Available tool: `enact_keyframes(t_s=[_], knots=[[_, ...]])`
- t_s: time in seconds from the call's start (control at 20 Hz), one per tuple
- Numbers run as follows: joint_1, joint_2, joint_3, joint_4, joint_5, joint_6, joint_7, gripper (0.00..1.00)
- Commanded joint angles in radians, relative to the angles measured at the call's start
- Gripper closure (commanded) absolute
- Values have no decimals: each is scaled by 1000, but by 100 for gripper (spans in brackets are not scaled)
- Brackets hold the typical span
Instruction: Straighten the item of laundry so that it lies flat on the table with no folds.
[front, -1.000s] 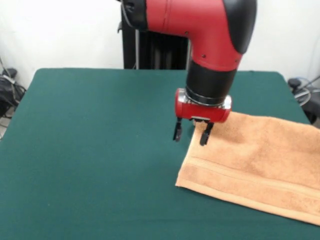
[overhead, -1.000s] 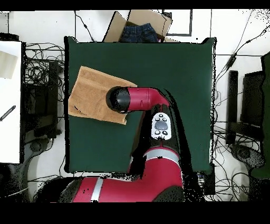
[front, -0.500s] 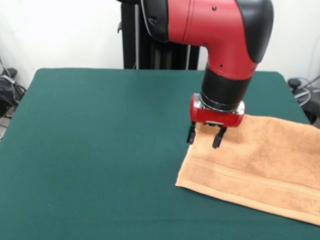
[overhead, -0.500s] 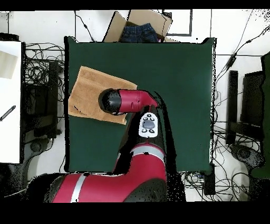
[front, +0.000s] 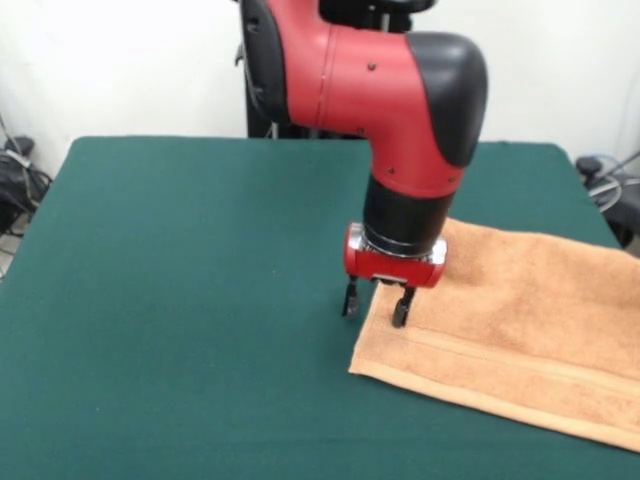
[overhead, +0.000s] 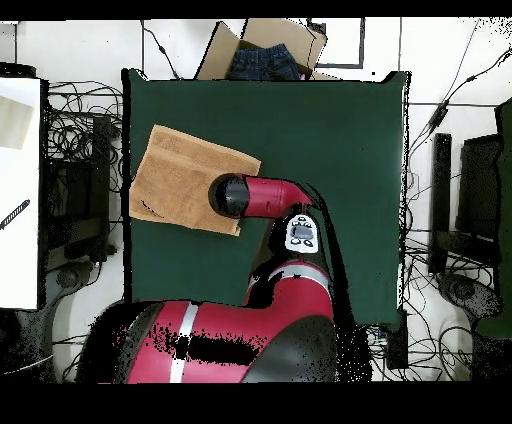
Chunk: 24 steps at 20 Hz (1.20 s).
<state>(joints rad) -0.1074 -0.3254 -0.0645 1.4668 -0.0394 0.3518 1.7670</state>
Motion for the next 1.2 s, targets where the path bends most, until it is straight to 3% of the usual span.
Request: enact_keyframes(t_s=[0.05, 0.3, 0.6, 0.9, 0.95, 1.2], knots=[[-49, 145, 49, -30, -25, -81, 105, 0], [-93, 193, 63, -91, -81, -110, 29, 0], [-82, 164, 89, -68, -52, -66, 59, 0], [-80, 204, 70, -116, -68, -87, 53, 0], [-81, 202, 69, -112, -83, -124, 51, 100], [-89, 199, 75, -105, -86, -136, 55, 100]])
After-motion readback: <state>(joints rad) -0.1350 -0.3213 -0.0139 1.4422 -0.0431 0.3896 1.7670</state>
